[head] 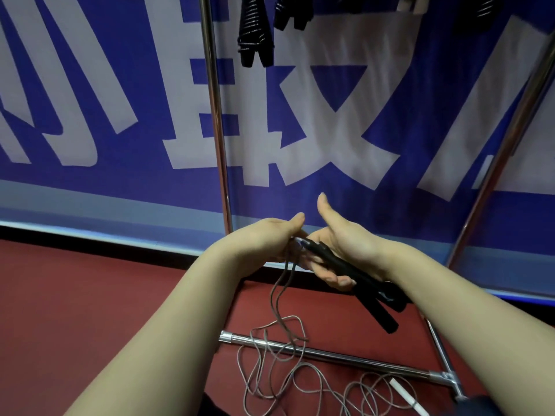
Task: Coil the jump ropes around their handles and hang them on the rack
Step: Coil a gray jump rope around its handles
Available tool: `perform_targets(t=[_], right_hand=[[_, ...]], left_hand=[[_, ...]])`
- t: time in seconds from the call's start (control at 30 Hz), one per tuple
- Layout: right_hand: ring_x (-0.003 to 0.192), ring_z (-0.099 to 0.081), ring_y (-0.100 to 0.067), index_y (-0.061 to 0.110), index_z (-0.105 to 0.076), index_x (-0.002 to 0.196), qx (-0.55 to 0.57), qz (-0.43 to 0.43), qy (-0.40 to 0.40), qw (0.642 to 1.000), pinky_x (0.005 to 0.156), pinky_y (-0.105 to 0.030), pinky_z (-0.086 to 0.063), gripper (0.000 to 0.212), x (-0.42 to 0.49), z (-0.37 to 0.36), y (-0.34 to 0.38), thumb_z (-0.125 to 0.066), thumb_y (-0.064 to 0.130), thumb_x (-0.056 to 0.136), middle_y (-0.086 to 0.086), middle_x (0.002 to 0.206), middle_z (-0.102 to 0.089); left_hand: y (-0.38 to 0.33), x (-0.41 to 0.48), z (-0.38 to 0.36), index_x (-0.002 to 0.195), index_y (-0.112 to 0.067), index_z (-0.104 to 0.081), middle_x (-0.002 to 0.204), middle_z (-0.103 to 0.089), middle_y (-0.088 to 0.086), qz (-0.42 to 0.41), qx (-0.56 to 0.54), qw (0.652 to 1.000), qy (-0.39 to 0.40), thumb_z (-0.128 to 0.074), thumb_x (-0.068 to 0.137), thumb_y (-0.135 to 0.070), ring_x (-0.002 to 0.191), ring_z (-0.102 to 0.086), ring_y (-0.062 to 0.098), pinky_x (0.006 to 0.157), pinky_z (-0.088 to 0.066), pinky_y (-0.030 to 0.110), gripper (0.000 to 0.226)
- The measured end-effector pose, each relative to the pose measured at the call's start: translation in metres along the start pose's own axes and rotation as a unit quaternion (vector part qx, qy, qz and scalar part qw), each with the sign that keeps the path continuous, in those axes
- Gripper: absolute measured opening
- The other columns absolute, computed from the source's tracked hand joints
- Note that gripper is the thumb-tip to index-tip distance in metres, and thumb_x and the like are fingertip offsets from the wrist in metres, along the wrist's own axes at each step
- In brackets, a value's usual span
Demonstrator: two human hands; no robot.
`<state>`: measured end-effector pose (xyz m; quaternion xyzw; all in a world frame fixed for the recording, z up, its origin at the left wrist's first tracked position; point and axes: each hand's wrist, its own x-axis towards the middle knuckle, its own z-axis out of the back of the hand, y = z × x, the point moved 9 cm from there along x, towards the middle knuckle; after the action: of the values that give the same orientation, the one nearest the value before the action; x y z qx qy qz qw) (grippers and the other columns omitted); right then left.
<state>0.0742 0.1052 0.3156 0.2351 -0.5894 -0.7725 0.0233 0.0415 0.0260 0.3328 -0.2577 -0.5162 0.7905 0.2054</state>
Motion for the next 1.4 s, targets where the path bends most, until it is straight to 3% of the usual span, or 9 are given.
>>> perform_targets(t=[0.1, 0.17, 0.5, 0.6, 0.7, 0.9, 1.13, 1.27, 1.4], right_hand=[[0.031, -0.037, -0.02, 0.005, -0.051, 0.067, -0.002, -0.012, -0.022, 1.0, 0.035, -0.02, -0.031, 0.095, 0.0, 0.009, -0.003, -0.003, 0.086, 0.079, -0.014, 0.049, -0.046], [0.032, -0.038, -0.02, 0.005, -0.052, 0.076, -0.001, -0.02, -0.029, 0.999, 0.036, -0.02, -0.031, 0.092, -0.001, 0.013, -0.006, -0.009, 0.087, 0.079, -0.014, 0.05, -0.047], [0.05, -0.049, -0.019, 0.001, -0.058, 0.078, 0.054, 0.039, 0.023, 0.998, 0.045, -0.021, -0.039, 0.083, -0.01, 0.011, 0.004, -0.053, 0.083, 0.067, -0.013, 0.065, -0.055], [0.049, -0.045, -0.016, 0.01, -0.057, 0.07, -0.021, 0.075, 0.008, 0.997, 0.044, -0.022, -0.036, 0.049, -0.013, 0.01, 0.009, -0.079, 0.053, 0.071, -0.012, 0.065, -0.051], [0.05, -0.043, -0.017, 0.009, -0.049, 0.073, -0.105, 0.09, -0.05, 0.989, 0.05, -0.024, -0.038, 0.031, -0.012, 0.016, 0.01, -0.073, 0.023, 0.087, -0.011, 0.063, -0.045], [0.048, -0.044, -0.013, 0.013, -0.048, 0.078, -0.18, 0.1, -0.105, 0.973, 0.052, -0.022, -0.04, 0.021, -0.007, 0.016, 0.01, -0.059, 0.012, 0.095, 0.001, 0.057, -0.048], [0.055, -0.042, -0.012, 0.015, -0.051, 0.073, -0.27, 0.126, -0.229, 0.927, 0.058, -0.03, -0.037, 0.02, -0.009, 0.032, 0.016, -0.063, 0.017, 0.089, 0.006, 0.061, -0.049], [0.053, -0.039, -0.016, 0.016, -0.042, 0.068, -0.301, 0.144, -0.271, 0.903, 0.056, -0.034, -0.037, 0.027, -0.012, 0.036, 0.02, -0.058, 0.018, 0.089, 0.006, 0.057, -0.046], [0.052, -0.037, -0.019, 0.018, -0.037, 0.065, -0.323, 0.163, -0.31, 0.879, 0.054, -0.034, -0.035, 0.037, -0.018, 0.038, 0.026, -0.063, 0.035, 0.086, 0.005, 0.053, -0.041]], left_hand=[[0.004, -0.009, -0.006, 0.092, -0.009, -0.068, 0.063, -0.065, 0.009, 0.035, 0.023, 0.998, 0.054, -0.033, 0.104, -0.048, 0.058, -0.063, 0.014, 0.058, -0.049, 0.019, 0.055], [0.007, -0.013, -0.007, 0.092, -0.005, -0.071, 0.057, -0.056, 0.0, 0.048, 0.054, 0.993, 0.089, -0.036, 0.103, -0.047, 0.056, -0.056, 0.011, 0.05, -0.043, 0.013, 0.056], [-0.014, -0.017, 0.002, 0.071, -0.012, -0.065, 0.053, -0.029, -0.009, -0.016, -0.156, 0.985, 0.077, -0.06, 0.085, -0.034, 0.046, -0.026, 0.006, 0.057, -0.041, 0.019, 0.026], [-0.01, -0.013, 0.018, 0.068, -0.013, -0.062, 0.053, -0.033, -0.007, -0.012, -0.208, 0.978, 0.015, -0.058, 0.093, -0.026, 0.047, -0.027, 0.008, 0.062, -0.041, 0.022, 0.029], [-0.008, -0.012, 0.028, 0.067, -0.012, -0.068, 0.054, -0.046, -0.003, -0.025, -0.208, 0.978, -0.015, -0.066, 0.087, -0.026, 0.051, -0.042, 0.009, 0.07, -0.045, 0.024, 0.025], [-0.007, -0.011, 0.036, 0.073, -0.011, -0.075, 0.06, -0.055, 0.001, -0.05, -0.163, 0.985, -0.033, -0.076, 0.067, -0.03, 0.063, -0.049, 0.012, 0.084, -0.043, 0.03, 0.02], [-0.007, -0.012, 0.03, 0.076, -0.011, -0.068, 0.058, -0.046, -0.004, -0.014, -0.115, 0.993, -0.019, -0.057, 0.092, -0.047, 0.048, -0.035, 0.009, 0.054, -0.038, 0.02, 0.041], [-0.015, -0.013, 0.025, 0.071, -0.014, -0.057, 0.058, -0.044, -0.002, -0.032, -0.117, 0.993, 0.002, -0.056, 0.097, -0.037, 0.045, -0.024, 0.009, 0.046, -0.018, 0.021, 0.035], [-0.021, -0.014, 0.027, 0.069, -0.013, -0.056, 0.058, -0.048, 0.002, -0.063, -0.097, 0.993, -0.013, -0.057, 0.098, -0.027, 0.043, -0.029, 0.009, 0.046, -0.022, 0.021, 0.032]])
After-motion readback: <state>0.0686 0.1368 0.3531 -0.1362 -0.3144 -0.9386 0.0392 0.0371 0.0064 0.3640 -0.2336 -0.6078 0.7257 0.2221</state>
